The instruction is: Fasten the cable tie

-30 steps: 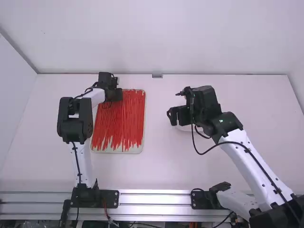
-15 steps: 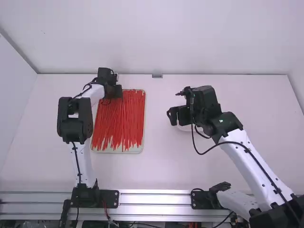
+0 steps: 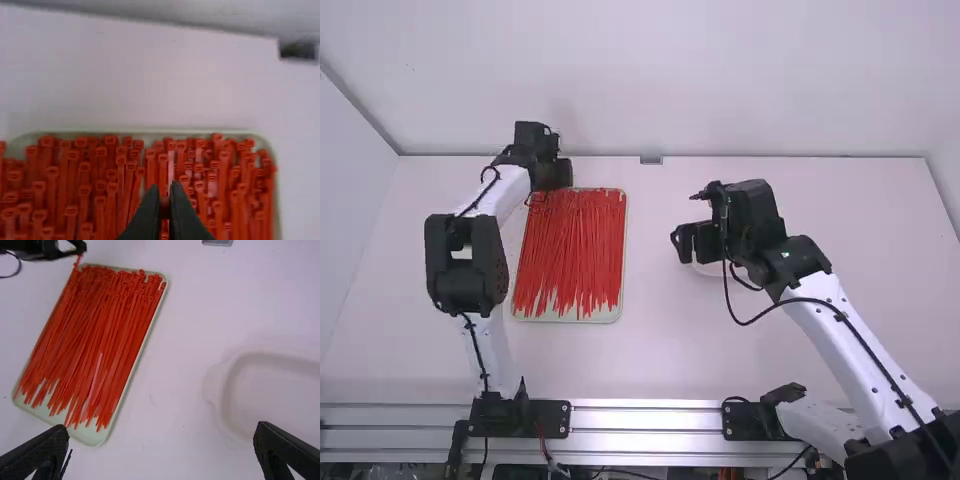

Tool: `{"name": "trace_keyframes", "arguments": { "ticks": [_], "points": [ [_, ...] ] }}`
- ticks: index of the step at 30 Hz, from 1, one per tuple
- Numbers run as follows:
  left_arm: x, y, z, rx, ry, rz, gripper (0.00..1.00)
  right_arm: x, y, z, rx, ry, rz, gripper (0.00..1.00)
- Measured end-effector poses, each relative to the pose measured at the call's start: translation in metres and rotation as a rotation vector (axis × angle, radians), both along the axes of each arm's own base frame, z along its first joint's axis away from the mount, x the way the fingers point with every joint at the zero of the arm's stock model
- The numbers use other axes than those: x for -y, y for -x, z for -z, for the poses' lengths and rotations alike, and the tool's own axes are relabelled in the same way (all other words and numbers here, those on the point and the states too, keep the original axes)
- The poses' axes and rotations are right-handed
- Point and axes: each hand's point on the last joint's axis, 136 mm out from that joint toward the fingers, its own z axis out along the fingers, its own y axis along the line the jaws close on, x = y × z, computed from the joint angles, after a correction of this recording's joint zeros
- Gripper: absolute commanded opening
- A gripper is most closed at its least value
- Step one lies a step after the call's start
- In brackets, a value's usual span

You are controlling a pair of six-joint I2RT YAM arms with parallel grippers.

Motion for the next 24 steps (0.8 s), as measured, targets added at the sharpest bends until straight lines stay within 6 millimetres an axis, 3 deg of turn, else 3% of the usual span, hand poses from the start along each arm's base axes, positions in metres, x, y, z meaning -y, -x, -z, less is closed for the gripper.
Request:
{"name": "trace_keyframes", "arguments": {
  "ticks": [5, 9, 15, 19, 24],
  "points": [
    [0.003, 0.002, -0.084, 0.165, -0.004, 0.006, 0.02, -0.003, -0.005, -0.006, 0.023, -0.024, 0.009, 0.98],
    [0.010, 0.009, -0.122, 0.237, 0.006, 0.025, 0.02, -0.014, -0.007, -0.015, 0.056, -0.059, -0.020, 0.99],
    [0.028, 0.018, -0.154, 0.304, 0.072, 0.100, 0.02, -0.031, -0.009, -0.028, 0.112, -0.105, -0.071, 0.98],
    [0.044, 0.030, -0.186, 0.369, 0.131, 0.180, 0.02, -0.041, -0.012, -0.042, 0.172, -0.142, -0.120, 0.98],
    [0.064, 0.059, -0.244, 0.495, 0.197, 0.297, 0.02, -0.056, -0.015, -0.067, 0.262, -0.220, -0.196, 0.99]
  ]
}}
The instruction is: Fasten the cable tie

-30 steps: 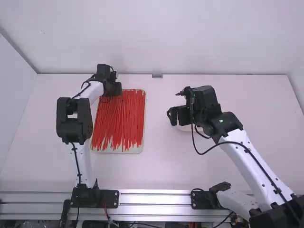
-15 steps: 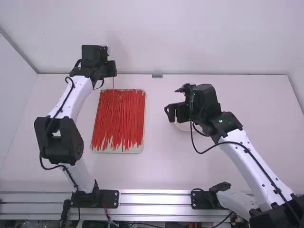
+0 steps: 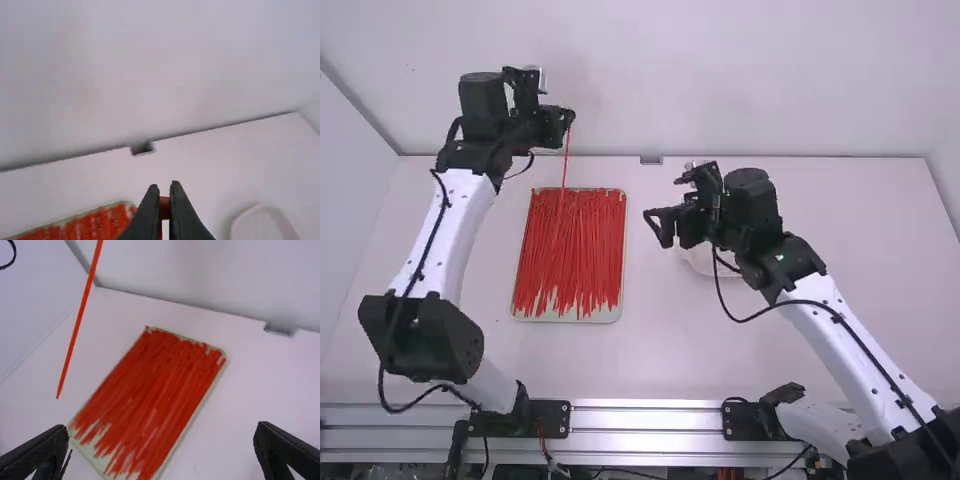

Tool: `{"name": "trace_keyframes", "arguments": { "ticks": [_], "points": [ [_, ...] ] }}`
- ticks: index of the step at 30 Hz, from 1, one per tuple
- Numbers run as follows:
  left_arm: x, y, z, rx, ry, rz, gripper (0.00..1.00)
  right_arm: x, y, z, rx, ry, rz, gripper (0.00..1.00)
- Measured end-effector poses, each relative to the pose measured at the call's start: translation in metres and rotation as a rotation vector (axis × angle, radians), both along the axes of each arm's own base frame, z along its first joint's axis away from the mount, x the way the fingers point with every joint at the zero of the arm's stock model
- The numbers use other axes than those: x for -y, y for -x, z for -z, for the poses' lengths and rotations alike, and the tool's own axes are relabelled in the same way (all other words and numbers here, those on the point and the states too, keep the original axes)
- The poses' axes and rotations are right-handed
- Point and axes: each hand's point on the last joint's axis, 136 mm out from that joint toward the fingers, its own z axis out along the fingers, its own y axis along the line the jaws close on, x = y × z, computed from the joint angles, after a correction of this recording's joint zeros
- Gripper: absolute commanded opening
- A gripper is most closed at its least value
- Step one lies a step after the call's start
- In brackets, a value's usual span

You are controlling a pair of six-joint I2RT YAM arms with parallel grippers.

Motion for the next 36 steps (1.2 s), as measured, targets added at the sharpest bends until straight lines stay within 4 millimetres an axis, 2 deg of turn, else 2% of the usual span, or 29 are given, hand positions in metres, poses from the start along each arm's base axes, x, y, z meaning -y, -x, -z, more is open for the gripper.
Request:
{"name": "trace_keyframes", "arguments": {
  "ticks": [2, 3, 6, 14, 17, 18, 23, 28, 32, 36],
  "points": [
    [0.007, 0.015, -0.021, 0.056, 0.015, 0.049, 0.02, -0.004, 0.000, -0.009, 0.027, -0.029, -0.029, 0.98],
    [0.009, 0.018, -0.025, 0.069, 0.017, 0.060, 0.02, -0.005, 0.000, -0.011, 0.035, -0.039, -0.039, 0.98],
    [0.024, 0.045, -0.055, 0.170, 0.051, 0.164, 0.02, -0.009, 0.000, -0.029, 0.087, -0.099, -0.097, 0.98],
    [0.054, 0.082, -0.087, 0.384, 0.158, 0.383, 0.02, -0.013, 0.006, -0.075, 0.243, -0.225, -0.250, 0.99],
    [0.070, 0.096, -0.093, 0.464, 0.213, 0.472, 0.02, -0.015, 0.011, -0.087, 0.292, -0.252, -0.298, 0.98],
    [0.070, 0.096, -0.093, 0.464, 0.213, 0.472, 0.02, -0.015, 0.011, -0.087, 0.292, -0.252, -0.298, 0.98],
    [0.093, 0.120, -0.099, 0.502, 0.311, 0.584, 0.02, -0.027, 0.025, -0.101, 0.352, -0.283, -0.380, 0.99],
    [0.109, 0.139, -0.110, 0.497, 0.372, 0.662, 0.02, -0.037, 0.035, -0.107, 0.391, -0.289, -0.430, 1.00],
    [0.124, 0.150, -0.109, 0.455, 0.405, 0.722, 0.02, -0.044, 0.041, -0.109, 0.420, -0.284, -0.459, 1.00],
    [0.130, 0.162, -0.113, 0.454, 0.420, 0.770, 0.02, -0.045, 0.043, -0.109, 0.429, -0.282, -0.469, 0.96]
  ]
}}
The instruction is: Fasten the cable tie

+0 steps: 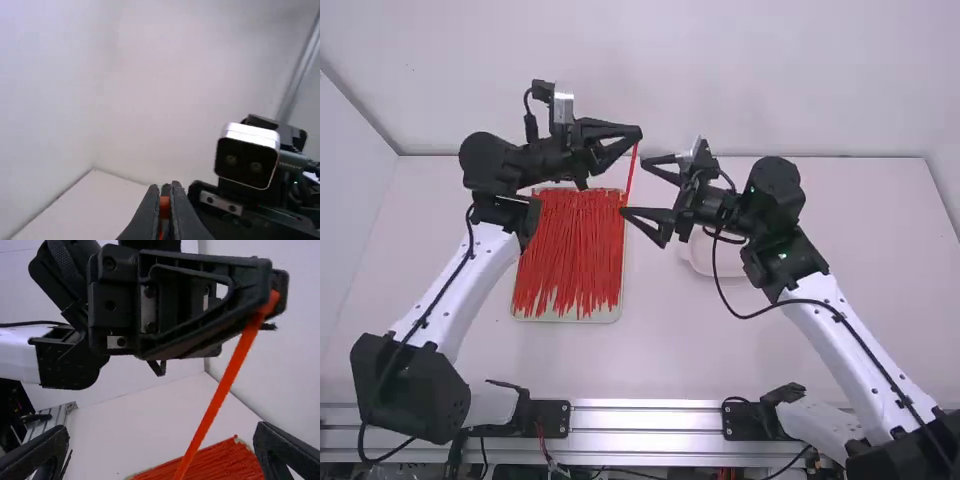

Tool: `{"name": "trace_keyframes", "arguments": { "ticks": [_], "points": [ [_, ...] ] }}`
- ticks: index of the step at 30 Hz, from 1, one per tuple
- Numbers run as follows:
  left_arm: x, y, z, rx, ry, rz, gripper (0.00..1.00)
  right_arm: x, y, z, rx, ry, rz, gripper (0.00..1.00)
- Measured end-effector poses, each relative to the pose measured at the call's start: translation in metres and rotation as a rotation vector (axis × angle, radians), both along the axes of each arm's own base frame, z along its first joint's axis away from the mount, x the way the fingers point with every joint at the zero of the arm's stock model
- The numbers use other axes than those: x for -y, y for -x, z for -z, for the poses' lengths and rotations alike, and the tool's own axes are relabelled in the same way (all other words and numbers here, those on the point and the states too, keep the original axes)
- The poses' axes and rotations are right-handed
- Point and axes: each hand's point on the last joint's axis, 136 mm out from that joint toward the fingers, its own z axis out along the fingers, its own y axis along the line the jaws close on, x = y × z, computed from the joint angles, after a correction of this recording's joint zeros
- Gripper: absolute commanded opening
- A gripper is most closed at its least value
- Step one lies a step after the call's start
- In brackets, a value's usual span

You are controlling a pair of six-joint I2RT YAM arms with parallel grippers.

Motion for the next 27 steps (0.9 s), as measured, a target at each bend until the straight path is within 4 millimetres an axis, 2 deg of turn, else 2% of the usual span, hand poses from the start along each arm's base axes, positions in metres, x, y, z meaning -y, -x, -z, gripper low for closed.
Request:
{"name": "trace_keyframes", "arguments": {
  "ticks": [7, 13, 15, 16, 17, 20, 23, 24, 27],
  "points": [
    [0.000, 0.011, -0.009, 0.011, 0.019, 0.040, 0.02, 0.000, 0.001, 0.000, 0.002, -0.001, -0.005, 0.88],
    [0.007, 0.014, -0.009, -0.014, 0.028, 0.059, 0.02, -0.003, 0.004, -0.002, 0.009, -0.003, -0.018, 0.76],
    [0.013, 0.018, -0.010, -0.012, 0.030, 0.077, 0.02, -0.003, 0.005, -0.002, 0.008, -0.004, -0.020, 0.68],
    [0.015, 0.020, -0.010, -0.009, 0.030, 0.082, 0.02, -0.003, 0.005, -0.002, 0.008, -0.004, -0.021, 0.61],
    [0.015, 0.020, -0.010, -0.009, 0.030, 0.082, 0.02, -0.003, 0.005, -0.002, 0.008, -0.004, -0.023, 0.59],
    [0.015, 0.019, -0.010, -0.008, 0.035, 0.075, 0.02, -0.002, 0.004, -0.001, 0.009, -0.003, -0.022, 0.41],
    [0.015, 0.018, -0.010, -0.008, 0.036, 0.070, 0.02, 0.001, 0.004, -0.002, 0.008, -0.003, -0.026, 0.33],
    [0.014, 0.017, -0.010, -0.013, 0.036, 0.067, 0.02, 0.002, 0.003, -0.001, 0.008, -0.002, -0.027, 0.21],
    [0.012, 0.012, -0.008, -0.028, 0.033, 0.054, 0.02, 0.005, 0.002, -0.001, 0.005, -0.001, -0.027, 0.05]
  ]
}}
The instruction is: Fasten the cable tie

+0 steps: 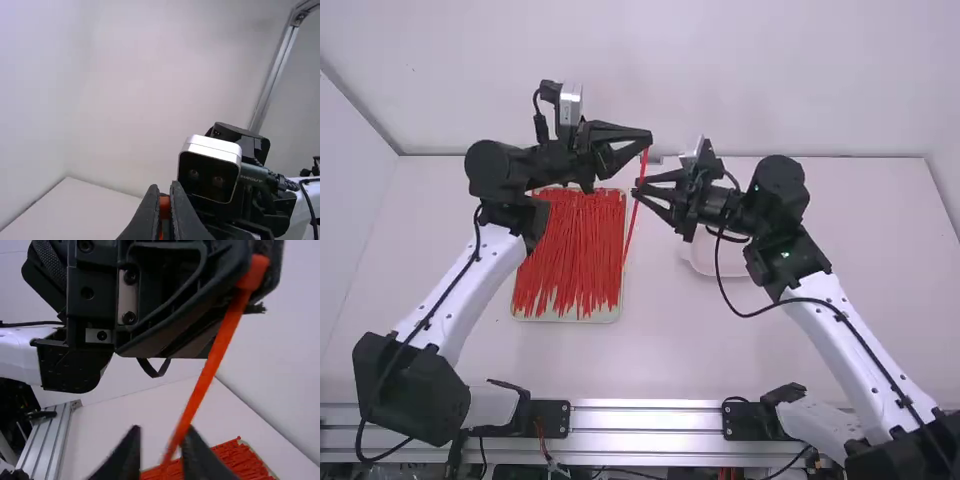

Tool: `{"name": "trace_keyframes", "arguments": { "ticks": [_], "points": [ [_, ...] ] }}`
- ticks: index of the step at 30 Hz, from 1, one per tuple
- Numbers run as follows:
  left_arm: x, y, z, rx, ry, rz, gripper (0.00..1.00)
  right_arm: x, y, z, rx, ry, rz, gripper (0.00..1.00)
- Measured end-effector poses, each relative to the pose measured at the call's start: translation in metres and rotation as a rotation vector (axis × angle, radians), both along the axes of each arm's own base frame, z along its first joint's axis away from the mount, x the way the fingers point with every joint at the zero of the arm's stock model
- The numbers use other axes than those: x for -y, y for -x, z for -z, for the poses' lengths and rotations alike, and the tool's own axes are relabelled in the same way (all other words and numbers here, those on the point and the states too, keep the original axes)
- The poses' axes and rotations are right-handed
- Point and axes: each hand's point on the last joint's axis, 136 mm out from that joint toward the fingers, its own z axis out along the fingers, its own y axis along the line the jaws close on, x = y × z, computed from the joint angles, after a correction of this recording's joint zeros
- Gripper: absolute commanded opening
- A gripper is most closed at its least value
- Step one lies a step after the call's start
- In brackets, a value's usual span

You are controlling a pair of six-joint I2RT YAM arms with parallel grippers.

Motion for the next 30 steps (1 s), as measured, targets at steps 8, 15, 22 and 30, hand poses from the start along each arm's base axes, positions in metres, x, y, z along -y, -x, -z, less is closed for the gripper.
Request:
{"name": "trace_keyframes", "arguments": {
  "ticks": [8, 15, 22, 30],
  "points": [
    [0.001, -0.005, 0.004, -0.021, -0.007, -0.012, 0.02, 0.001, 0.000, 0.001, -0.005, 0.002, -0.003, 0.00],
    [0.000, -0.011, 0.008, -0.032, -0.013, -0.039, 0.14, 0.002, -0.001, 0.002, -0.009, 0.003, 0.000, 0.00],
    [-0.005, -0.016, 0.016, -0.039, -0.042, -0.048, 0.46, 0.012, -0.008, 0.010, -0.051, 0.020, 0.023, 0.00],
    [-0.029, -0.020, 0.020, -0.015, -0.081, -0.058, 0.99, 0.028, -0.010, 0.014, -0.068, 0.028, -0.001, 0.00]
  ]
}}
